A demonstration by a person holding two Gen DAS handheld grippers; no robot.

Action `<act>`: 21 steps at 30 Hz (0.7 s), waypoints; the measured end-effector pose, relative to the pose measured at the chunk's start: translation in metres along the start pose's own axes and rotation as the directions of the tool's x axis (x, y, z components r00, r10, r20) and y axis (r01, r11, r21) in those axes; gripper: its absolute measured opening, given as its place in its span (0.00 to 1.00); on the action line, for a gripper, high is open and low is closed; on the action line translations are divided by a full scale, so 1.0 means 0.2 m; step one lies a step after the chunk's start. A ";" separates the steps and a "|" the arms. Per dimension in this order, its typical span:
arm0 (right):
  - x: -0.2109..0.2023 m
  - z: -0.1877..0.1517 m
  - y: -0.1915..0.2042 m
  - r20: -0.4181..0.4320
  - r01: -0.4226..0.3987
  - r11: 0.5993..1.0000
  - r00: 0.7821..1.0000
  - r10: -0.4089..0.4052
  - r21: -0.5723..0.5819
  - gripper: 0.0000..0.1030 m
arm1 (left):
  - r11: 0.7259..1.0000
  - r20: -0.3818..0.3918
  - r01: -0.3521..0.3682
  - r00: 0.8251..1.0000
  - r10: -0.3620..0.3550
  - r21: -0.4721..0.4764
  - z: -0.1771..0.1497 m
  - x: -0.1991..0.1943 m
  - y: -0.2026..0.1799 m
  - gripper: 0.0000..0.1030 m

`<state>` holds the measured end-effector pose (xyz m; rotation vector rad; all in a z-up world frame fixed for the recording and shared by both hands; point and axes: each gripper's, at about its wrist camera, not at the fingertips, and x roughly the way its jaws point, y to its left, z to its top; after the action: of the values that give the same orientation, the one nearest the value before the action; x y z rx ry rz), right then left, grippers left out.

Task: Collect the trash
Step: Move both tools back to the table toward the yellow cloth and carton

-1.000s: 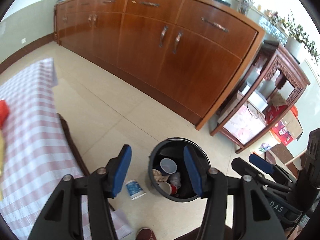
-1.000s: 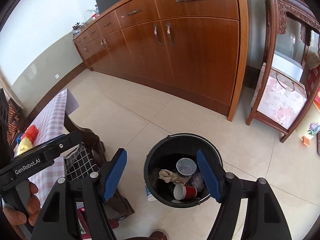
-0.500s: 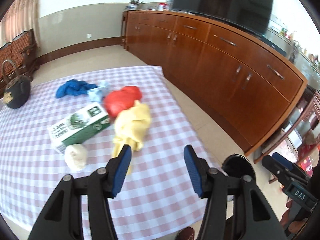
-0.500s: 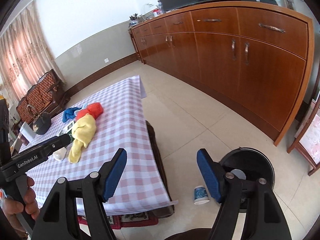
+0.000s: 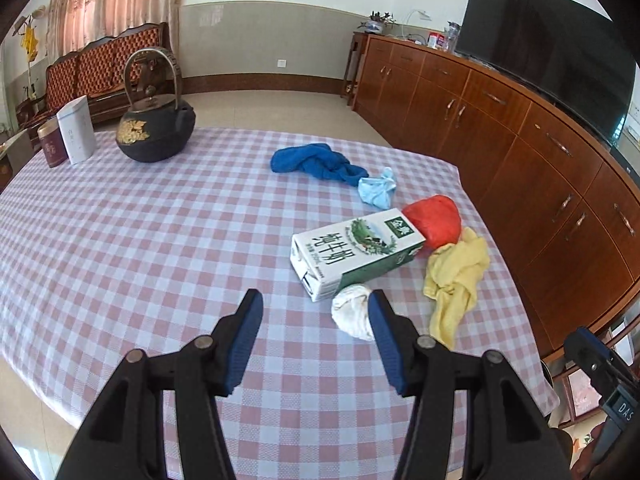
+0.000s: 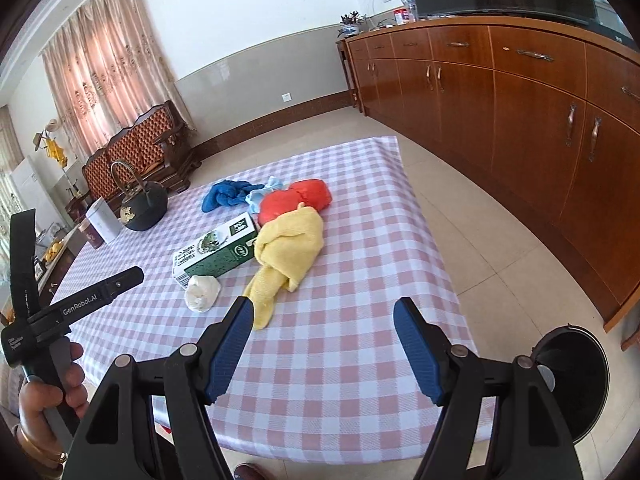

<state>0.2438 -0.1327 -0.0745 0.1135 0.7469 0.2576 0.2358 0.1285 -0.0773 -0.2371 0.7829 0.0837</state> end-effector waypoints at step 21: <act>0.43 0.07 0.28 -0.076 -0.014 0.997 0.997 0.008 -0.079 0.72 | 0.996 -0.050 -0.032 0.998 0.029 -0.078 0.03 0.23 0.20 0.54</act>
<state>0.3021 -0.0549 -0.1098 0.0330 0.8101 0.3034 0.2656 0.1676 -0.1128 -0.3025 0.8332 0.1381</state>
